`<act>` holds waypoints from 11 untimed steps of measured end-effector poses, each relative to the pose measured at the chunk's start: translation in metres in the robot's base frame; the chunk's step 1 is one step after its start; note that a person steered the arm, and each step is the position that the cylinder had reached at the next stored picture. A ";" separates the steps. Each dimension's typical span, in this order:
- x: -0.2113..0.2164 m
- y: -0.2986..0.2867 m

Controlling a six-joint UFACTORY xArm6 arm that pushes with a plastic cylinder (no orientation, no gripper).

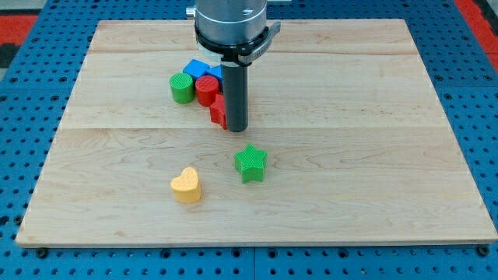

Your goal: Move green star below to the green circle

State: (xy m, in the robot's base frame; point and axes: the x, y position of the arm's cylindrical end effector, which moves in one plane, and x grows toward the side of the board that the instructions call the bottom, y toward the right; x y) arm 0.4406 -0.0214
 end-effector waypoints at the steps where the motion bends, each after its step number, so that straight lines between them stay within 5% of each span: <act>1: -0.013 -0.003; 3: -0.006 0.006; 5: 0.079 0.062; 6: 0.107 0.047; 8: 0.057 -0.029; 9: 0.094 -0.028; 11: 0.047 -0.102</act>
